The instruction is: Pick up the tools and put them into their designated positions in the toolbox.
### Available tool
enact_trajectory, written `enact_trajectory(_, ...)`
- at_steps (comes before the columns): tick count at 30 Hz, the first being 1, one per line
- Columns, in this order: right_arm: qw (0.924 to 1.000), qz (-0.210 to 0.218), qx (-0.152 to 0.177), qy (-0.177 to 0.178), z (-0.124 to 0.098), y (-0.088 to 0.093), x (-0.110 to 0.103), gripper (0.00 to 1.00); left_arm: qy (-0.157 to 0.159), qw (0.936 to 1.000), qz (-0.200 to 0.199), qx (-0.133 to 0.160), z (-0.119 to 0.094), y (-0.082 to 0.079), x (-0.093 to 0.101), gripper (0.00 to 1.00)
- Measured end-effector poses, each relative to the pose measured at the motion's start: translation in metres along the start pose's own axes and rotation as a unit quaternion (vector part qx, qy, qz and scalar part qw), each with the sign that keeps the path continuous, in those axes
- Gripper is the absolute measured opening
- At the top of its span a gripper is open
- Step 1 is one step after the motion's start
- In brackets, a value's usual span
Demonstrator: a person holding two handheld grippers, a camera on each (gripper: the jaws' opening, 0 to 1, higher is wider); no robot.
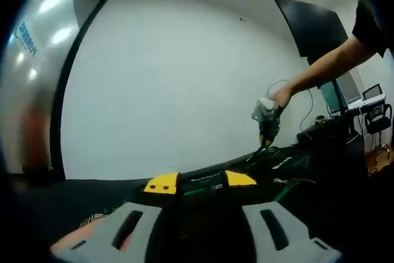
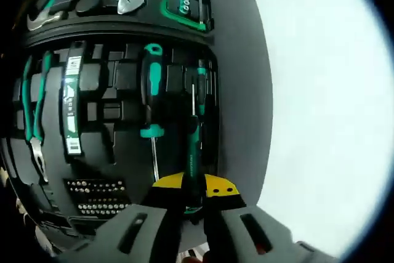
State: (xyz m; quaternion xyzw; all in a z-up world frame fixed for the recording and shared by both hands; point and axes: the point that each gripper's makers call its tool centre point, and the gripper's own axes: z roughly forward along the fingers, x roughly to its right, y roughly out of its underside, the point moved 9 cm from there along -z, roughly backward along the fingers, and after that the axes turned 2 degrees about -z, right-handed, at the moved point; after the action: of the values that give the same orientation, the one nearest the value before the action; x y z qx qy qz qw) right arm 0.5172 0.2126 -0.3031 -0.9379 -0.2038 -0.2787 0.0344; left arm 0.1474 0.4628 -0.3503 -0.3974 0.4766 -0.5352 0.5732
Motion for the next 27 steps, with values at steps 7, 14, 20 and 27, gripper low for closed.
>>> enact_trajectory(7,0.9998,-0.018,0.002,-0.010,0.013,-0.012,-0.006,0.08,-0.004,0.9999,0.001,-0.013,0.000,0.002,-0.001,0.22)
enact_trajectory(14,0.9990,-0.042,-0.011,-0.013,0.022,-0.016,-0.003,0.08,-0.006,0.9999,0.003,-0.015,0.000,0.003,-0.002,0.22)
enact_trajectory(20,0.9988,-0.034,-0.013,-0.034,0.028,-0.017,-0.010,0.09,-0.014,0.9990,0.023,-0.036,0.001,0.009,-0.005,0.22)
enact_trajectory(27,0.9985,-0.042,-0.012,-0.034,0.032,-0.029,-0.001,0.09,-0.014,0.9992,0.018,-0.032,0.001,0.008,-0.005,0.21)
